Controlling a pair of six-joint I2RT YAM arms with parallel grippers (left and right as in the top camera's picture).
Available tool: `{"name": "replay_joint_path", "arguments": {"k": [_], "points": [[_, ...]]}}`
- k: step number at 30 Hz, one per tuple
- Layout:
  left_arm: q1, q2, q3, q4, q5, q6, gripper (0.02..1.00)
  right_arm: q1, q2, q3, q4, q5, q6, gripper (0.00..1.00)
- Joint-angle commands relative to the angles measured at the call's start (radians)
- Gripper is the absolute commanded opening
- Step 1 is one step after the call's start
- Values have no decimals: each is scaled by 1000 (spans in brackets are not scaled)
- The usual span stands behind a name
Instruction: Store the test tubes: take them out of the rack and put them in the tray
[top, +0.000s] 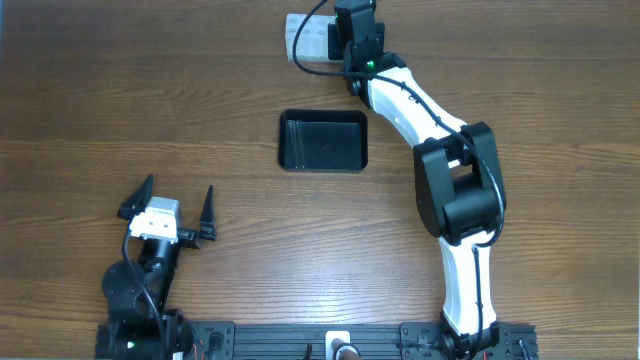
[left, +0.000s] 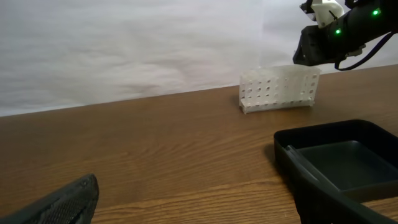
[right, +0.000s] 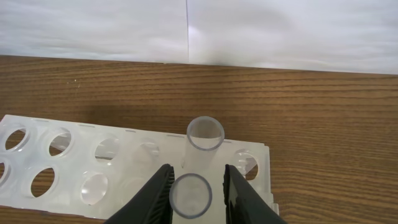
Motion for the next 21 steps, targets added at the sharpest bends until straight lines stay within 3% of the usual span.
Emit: {"name": "replay_joint_path", "arguments": {"k": [1, 21], "points": [[6, -6, -5, -2, 10, 10, 1000, -2, 11, 27, 6, -11, -9, 253], [6, -6, -5, -2, 10, 10, 1000, -1, 11, 27, 6, -11, -9, 191]]}}
